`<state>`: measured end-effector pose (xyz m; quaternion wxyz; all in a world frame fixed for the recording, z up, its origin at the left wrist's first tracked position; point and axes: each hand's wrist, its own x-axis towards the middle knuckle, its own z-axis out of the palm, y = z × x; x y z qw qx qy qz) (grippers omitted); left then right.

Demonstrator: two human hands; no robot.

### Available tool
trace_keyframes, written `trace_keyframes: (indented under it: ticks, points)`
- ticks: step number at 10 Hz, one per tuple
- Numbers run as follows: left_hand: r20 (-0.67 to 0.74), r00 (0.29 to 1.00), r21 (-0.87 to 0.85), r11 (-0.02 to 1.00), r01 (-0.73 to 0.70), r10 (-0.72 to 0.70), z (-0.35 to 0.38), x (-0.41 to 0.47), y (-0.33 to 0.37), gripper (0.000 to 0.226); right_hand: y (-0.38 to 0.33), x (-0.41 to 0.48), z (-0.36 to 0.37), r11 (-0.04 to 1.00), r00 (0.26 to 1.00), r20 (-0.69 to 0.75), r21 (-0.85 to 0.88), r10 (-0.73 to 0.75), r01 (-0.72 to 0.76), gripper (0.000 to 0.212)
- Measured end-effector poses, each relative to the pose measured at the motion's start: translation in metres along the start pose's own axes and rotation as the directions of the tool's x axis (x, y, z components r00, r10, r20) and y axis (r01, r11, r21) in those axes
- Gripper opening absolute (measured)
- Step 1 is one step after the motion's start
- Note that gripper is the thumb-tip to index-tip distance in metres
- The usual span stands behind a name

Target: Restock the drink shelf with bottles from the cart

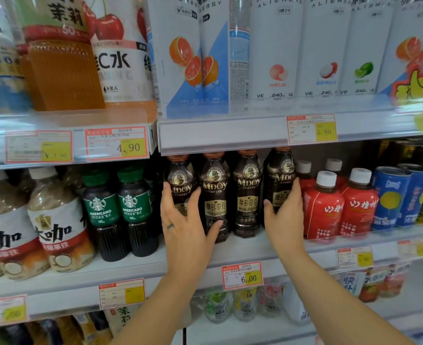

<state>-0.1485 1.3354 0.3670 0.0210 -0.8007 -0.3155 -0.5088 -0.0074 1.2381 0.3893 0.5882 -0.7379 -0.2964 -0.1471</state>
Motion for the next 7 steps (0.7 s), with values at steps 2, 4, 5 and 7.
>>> trace_keyframes:
  ticks: [2, 4, 5, 7]
  points:
    - [0.005, 1.0, -0.004, 1.0, 0.007, -0.007, 0.0, 0.0, 0.001, 0.076, 0.004, -0.002, -0.003, 1.0, 1.0, 0.007, 0.004, -0.006, 0.006, 0.066]
    - [0.012, 1.0, -0.008, 1.0, -0.004, 0.005, -0.001, 0.0, 0.001, 0.075, 0.002, -0.006, -0.007, 1.0, 0.999, 0.036, 0.009, -0.013, 0.012, 0.069]
    - [0.022, 1.0, -0.013, 1.0, 0.006, -0.005, -0.004, 0.0, 0.003, 0.075, -0.004, -0.018, -0.012, 0.999, 0.999, 0.02, -0.004, -0.046, 0.046, 0.07]
    - [-0.076, 0.985, -0.159, 0.973, -0.168, 0.158, -0.026, -0.014, -0.001, 0.047, -0.025, -0.07, -0.005, 0.844, 0.846, -0.002, 0.079, -0.533, 0.531, 0.032]
